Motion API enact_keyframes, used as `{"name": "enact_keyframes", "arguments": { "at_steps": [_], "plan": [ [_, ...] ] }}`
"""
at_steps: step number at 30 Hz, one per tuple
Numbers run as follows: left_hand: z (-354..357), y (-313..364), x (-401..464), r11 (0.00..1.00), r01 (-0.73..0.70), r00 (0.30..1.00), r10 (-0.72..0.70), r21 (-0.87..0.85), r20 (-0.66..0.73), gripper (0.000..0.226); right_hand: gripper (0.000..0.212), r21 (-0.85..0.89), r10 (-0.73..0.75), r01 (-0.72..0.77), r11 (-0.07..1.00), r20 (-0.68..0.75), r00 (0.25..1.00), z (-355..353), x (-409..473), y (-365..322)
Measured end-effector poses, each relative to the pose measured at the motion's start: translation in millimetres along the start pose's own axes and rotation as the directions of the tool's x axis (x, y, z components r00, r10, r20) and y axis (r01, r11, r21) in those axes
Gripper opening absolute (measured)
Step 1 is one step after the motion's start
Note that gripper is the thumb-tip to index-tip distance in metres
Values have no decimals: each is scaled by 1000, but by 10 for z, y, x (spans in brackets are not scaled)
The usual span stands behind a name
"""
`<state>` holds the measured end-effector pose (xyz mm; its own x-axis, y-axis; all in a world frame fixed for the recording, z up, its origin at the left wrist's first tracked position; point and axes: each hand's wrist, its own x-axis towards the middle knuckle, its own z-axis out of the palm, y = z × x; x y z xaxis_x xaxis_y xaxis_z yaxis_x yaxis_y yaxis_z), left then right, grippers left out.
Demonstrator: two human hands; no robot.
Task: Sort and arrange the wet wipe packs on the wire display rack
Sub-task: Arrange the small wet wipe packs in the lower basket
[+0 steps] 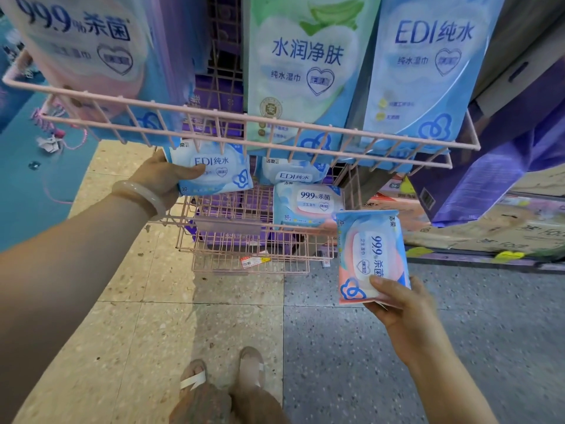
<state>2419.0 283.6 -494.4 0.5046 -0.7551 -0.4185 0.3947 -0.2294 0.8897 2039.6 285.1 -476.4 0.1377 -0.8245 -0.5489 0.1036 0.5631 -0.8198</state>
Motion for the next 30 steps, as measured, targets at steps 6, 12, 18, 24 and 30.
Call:
{"name": "enact_keyframes", "arguments": {
  "at_steps": [6, 12, 18, 24, 30],
  "plan": [
    [3, -22, 0, 999, 7, 991, -3, -32, 132, 35, 52, -9, 0, 0, 1000, 17, 1000, -16, 4, -6],
    [145, 93, 102, 843, 0, 995, 52, 539, -81, 50, 51, 12, -10, 10, 1000, 18, 1000, -70, -10, -25],
    [437, -12, 3, 738, 98, 930, 171, 668, -326, 74, 54, 15, -8, 8, 1000, 16, 1000, -85, -24, -21],
    [612, -114, -274, 817, 30, 799, 327, 575, -505, 80, 54, -19, -13, 13, 1000, 20, 1000, -75, -29, -48],
    [849, -269, -480, 860, -160, 930, 295, 484, -217, 27, 45, -11, -9, 9, 1000, 16, 1000, -55, -18, -51]
  ]
}}
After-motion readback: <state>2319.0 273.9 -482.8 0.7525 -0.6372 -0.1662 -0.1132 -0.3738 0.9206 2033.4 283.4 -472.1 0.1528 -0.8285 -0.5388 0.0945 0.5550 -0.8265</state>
